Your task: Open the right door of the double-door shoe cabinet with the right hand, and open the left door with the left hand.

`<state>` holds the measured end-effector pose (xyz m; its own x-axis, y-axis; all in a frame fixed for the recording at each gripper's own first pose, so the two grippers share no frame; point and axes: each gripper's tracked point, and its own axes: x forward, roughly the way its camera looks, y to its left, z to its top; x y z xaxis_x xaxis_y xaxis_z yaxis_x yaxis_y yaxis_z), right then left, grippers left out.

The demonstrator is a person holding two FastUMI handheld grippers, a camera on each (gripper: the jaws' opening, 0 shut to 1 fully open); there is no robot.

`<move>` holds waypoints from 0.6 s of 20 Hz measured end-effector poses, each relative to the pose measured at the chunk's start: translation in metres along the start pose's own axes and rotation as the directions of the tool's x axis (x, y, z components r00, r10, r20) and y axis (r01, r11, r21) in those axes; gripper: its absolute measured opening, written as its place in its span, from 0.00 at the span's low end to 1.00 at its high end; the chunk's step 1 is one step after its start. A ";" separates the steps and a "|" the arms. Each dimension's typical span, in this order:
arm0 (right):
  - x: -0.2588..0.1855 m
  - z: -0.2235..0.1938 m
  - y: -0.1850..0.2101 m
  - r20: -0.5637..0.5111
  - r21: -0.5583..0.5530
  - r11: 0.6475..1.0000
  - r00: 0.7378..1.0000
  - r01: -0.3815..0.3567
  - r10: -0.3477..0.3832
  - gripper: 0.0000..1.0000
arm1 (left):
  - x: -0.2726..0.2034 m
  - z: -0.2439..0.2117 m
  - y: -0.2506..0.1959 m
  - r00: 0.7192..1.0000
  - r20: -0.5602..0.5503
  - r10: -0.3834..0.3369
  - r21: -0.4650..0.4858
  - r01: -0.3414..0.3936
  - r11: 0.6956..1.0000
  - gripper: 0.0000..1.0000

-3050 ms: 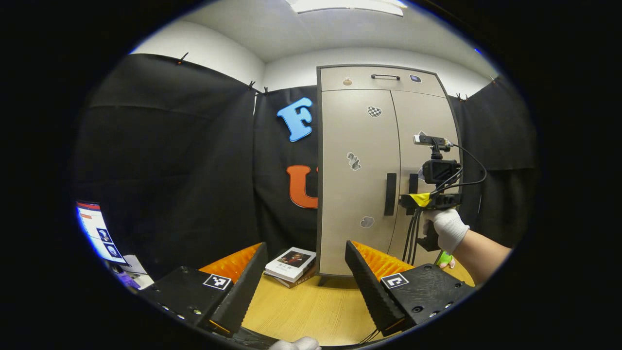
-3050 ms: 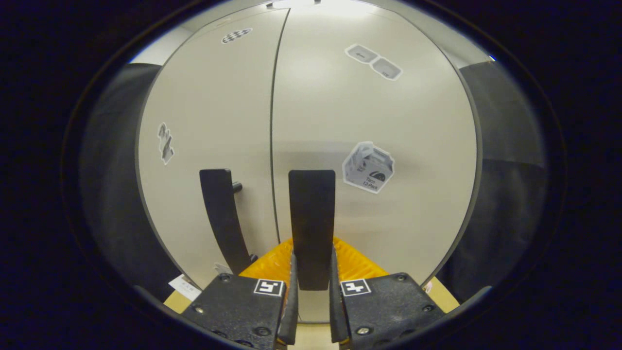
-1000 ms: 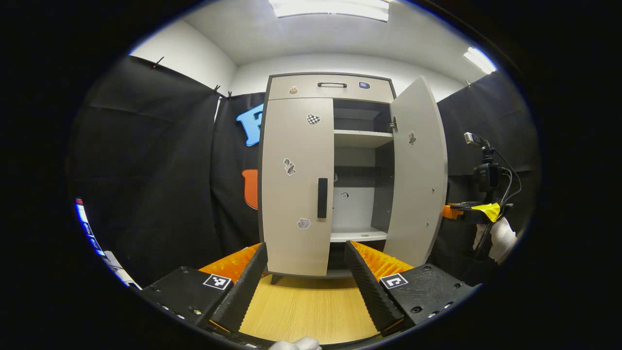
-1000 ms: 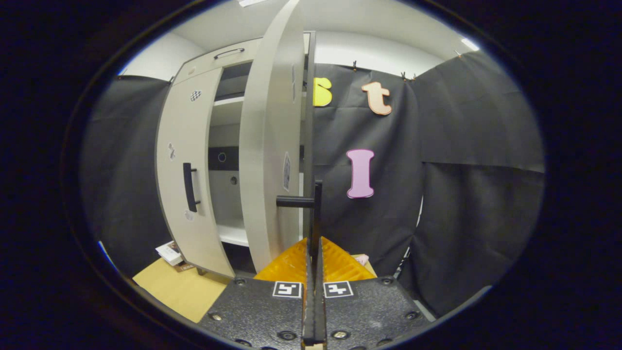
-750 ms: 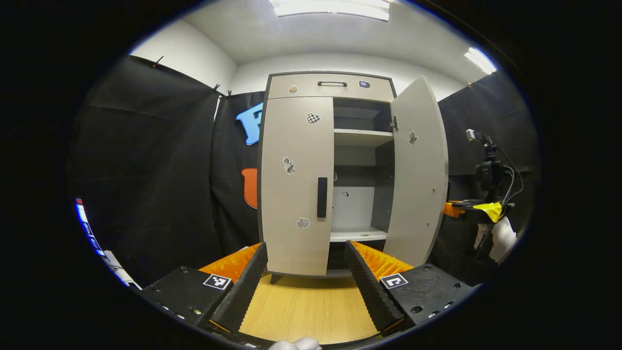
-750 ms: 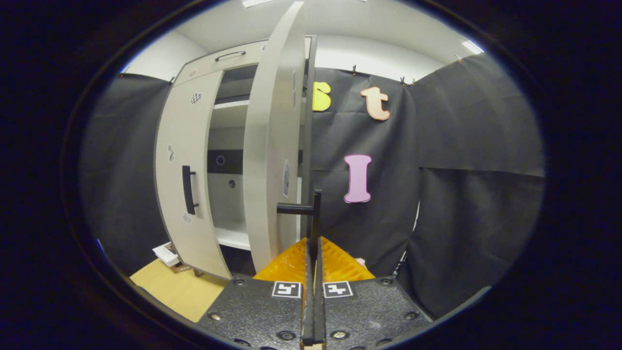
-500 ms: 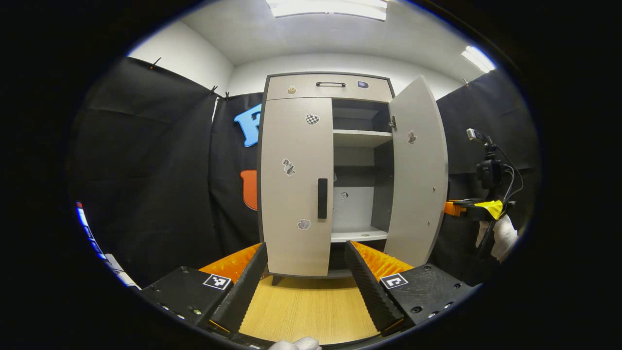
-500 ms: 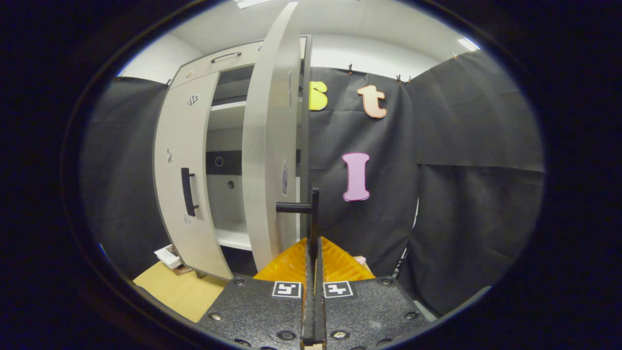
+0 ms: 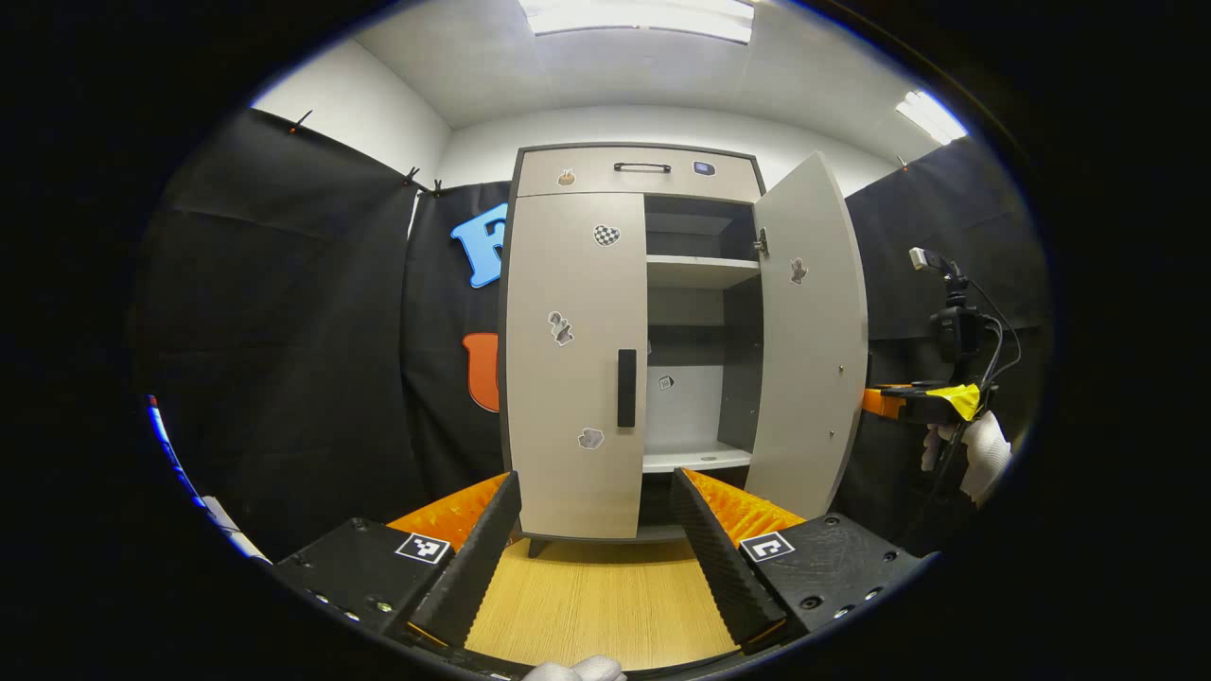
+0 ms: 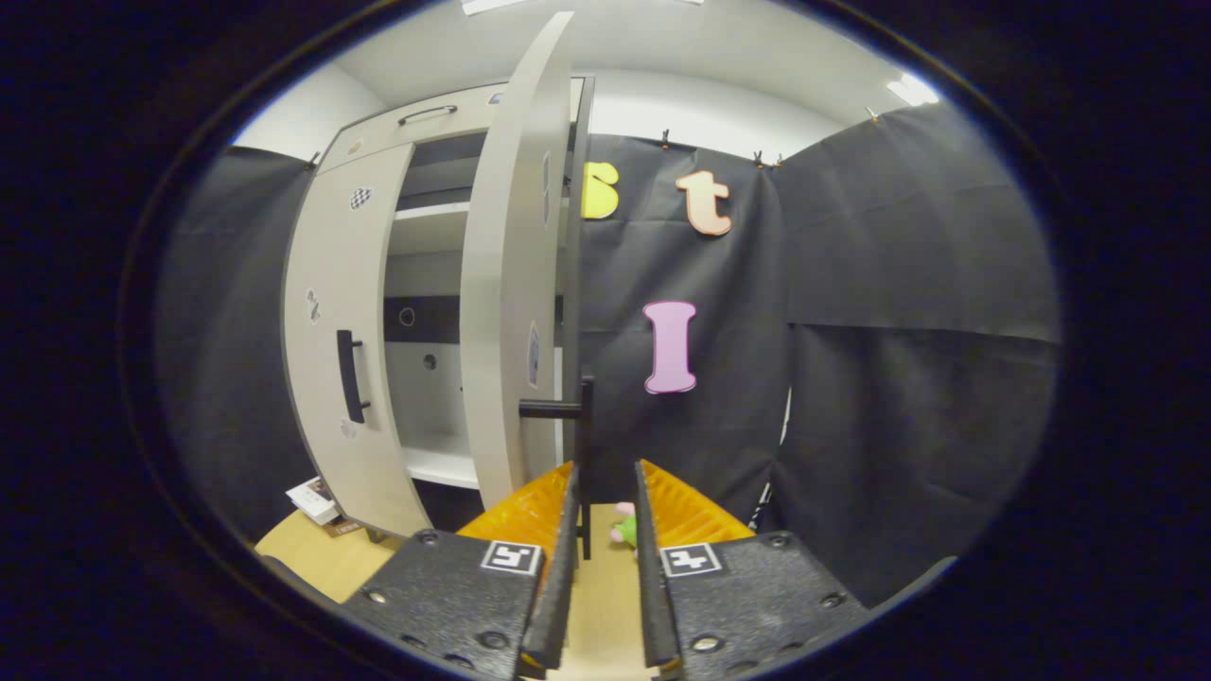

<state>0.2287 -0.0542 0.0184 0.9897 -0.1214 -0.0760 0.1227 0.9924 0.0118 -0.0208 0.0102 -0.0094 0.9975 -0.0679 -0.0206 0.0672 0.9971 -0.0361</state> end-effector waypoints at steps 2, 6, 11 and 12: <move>-0.009 0.006 -0.007 0.016 -0.002 1.000 1.000 0.021 -0.021 0.60 | 0.000 -0.001 0.000 1.000 -0.003 -0.005 -0.002 0.005 1.000 0.96; -0.028 0.020 -0.028 0.043 0.036 0.996 0.996 0.083 -0.084 1.00 | 0.000 -0.001 -0.002 1.000 -0.004 -0.021 -0.007 0.021 1.000 0.95; -0.056 0.036 -0.022 0.076 0.067 0.994 0.993 0.083 -0.088 1.00 | 0.001 -0.002 -0.003 0.999 -0.005 -0.039 -0.003 0.039 0.999 0.96; -0.063 0.038 -0.019 0.085 0.056 0.995 0.993 0.079 -0.084 1.00 | 0.001 -0.002 -0.002 0.999 -0.005 -0.039 0.000 0.039 0.999 0.96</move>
<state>0.1671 -0.0663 0.0609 0.9786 -0.2056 0.0081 0.2047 0.9769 0.0618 -0.0201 0.0079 -0.0111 0.9939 -0.1074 -0.0245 0.1065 0.9936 -0.0366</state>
